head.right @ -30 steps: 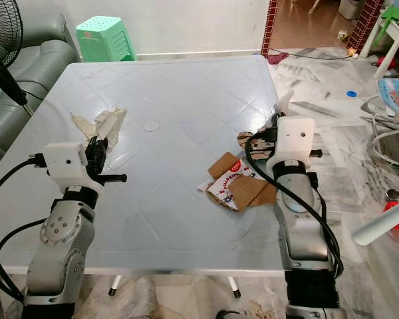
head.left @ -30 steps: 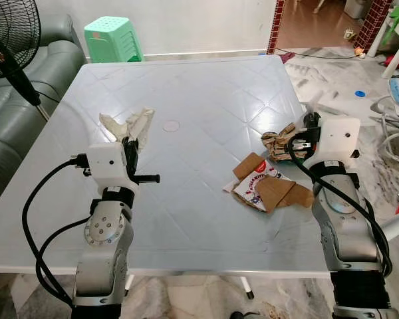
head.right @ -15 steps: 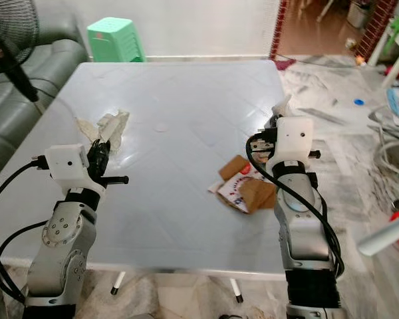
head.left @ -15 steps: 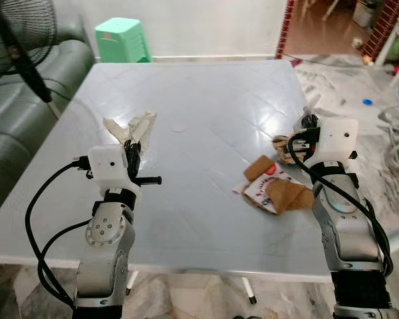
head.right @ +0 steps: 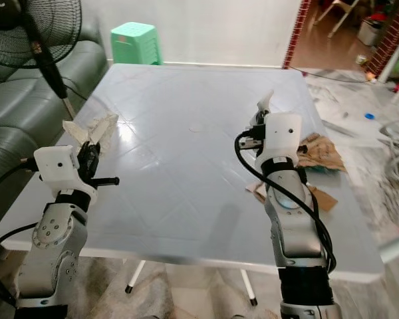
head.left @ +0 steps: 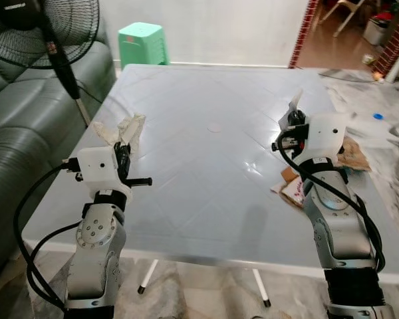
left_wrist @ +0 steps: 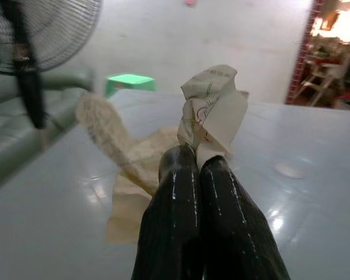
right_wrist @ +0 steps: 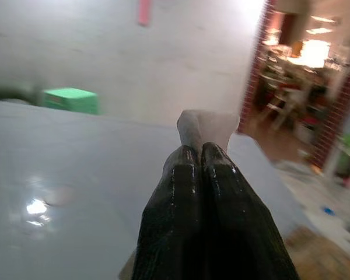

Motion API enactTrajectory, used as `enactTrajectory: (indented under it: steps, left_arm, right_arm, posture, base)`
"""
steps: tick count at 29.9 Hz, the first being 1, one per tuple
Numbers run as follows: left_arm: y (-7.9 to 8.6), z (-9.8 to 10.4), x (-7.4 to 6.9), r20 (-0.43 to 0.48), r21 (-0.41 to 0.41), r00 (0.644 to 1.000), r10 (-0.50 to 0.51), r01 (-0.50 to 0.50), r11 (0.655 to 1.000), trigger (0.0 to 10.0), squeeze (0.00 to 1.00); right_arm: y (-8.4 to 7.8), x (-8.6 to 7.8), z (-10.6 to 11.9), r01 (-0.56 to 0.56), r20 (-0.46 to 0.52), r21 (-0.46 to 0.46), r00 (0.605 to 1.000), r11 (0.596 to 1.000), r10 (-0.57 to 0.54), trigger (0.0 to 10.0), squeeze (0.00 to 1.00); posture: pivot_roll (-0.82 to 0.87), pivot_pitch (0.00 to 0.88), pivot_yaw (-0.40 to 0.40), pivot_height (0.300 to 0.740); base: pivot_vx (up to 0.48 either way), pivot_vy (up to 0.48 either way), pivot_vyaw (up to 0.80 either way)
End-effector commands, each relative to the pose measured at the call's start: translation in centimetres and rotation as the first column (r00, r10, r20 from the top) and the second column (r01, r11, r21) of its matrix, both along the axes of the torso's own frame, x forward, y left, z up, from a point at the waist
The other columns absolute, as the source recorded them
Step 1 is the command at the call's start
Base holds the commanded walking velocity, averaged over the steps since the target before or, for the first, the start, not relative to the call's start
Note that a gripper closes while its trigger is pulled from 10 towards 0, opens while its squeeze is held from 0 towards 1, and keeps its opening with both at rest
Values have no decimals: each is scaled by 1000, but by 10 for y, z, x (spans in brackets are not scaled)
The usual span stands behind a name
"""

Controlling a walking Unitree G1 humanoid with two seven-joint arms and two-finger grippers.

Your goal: Picking trash to rubbish bin

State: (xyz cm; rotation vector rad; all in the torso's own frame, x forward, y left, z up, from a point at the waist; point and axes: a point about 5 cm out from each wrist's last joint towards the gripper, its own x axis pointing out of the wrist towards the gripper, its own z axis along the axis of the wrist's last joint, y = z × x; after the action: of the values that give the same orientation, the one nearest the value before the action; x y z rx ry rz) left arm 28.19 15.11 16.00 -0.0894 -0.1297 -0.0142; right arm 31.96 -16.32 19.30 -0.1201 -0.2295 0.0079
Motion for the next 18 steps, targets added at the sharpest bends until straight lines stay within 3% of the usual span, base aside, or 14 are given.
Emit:
enactTrajectory:
  steps: [1,14,16,18]
  left_arm:
    - [1,-1,-1,-10,10,1000,-8,8,1000,3333,0]
    - [1,-1,-2,-18,11,1000,-11,11,1000,3373,0]
    - [1,-1,-2,-17,10,1000,-14,14,1000,3529,0]
    - [1,-1,-1,-19,9,1000,-19,19,1000,4471,0]
  right_arm:
    - [0,-1,2,4,5,17,1000,1000,-4,10000,0]
    - [0,1,3,14,3,22,1000,1000,-14,10000,0]
    - [0,1,3,15,4,23,1000,1000,-15,10000,0]
    - [0,1,3,17,4,22,1000,1000,-17,10000,0]
  posture:
    - [-38,62,3,740]
    - [-34,68,7,740]
    - [-35,68,9,740]
    - [-35,68,9,740]
  base:
    - [0,375,0]
    - [0,379,0]
    - [0,352,0]
    - [0,126,0]
